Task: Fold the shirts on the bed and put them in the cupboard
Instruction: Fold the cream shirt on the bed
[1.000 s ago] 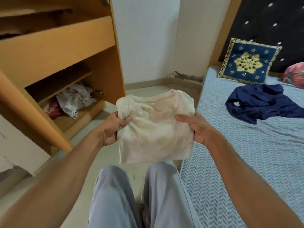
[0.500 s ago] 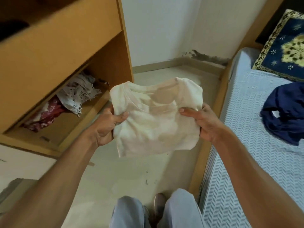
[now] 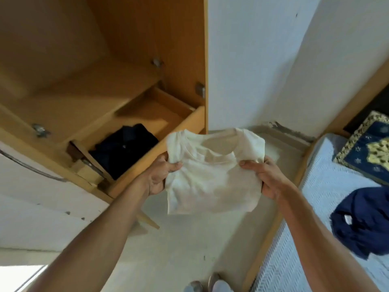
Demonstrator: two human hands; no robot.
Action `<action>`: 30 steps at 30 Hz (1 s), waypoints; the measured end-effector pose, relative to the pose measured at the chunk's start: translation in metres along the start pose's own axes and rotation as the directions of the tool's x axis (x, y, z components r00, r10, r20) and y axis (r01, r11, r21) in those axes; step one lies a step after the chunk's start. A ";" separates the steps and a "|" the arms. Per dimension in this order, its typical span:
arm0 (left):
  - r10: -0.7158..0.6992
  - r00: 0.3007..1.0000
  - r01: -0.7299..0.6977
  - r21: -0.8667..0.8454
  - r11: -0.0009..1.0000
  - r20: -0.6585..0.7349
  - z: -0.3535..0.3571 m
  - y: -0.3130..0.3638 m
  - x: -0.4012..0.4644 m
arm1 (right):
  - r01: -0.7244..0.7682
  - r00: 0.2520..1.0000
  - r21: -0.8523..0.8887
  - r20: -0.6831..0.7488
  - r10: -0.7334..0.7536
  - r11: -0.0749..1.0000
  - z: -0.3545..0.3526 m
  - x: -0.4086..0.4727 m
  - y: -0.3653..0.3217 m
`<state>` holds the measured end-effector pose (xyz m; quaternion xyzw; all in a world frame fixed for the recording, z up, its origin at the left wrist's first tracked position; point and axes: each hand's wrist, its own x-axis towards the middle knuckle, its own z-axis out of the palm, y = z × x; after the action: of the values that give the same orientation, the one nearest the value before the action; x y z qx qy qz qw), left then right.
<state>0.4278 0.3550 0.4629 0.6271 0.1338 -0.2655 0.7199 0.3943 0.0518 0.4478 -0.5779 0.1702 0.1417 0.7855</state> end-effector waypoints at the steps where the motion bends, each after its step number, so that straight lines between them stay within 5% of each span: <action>1: 0.025 1.000 -0.026 -0.009 1.000 -0.012 0.001 0.013 -0.005 | 0.009 1.000 -0.016 0.020 -0.009 1.000 0.005 0.003 -0.016; 10: 0.045 0.995 -0.052 -0.080 0.995 -0.087 -0.017 0.042 0.026 | 0.017 0.994 -0.138 0.110 -0.002 0.990 0.031 0.061 -0.069; 26: -0.006 0.948 -0.071 -0.230 0.971 -0.318 -0.133 0.102 0.223 | 0.044 0.963 -0.506 0.251 0.099 0.862 0.160 0.355 -0.141; 30: 0.003 0.925 -0.106 -0.249 0.963 -0.380 -0.156 0.107 0.245 | -0.003 0.969 -0.611 0.194 0.153 0.791 0.193 0.405 -0.133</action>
<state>0.7105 0.4625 0.3957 0.5679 0.2862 -0.0997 0.7652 0.8351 0.2082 0.4409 -0.7706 0.0462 0.2882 0.5666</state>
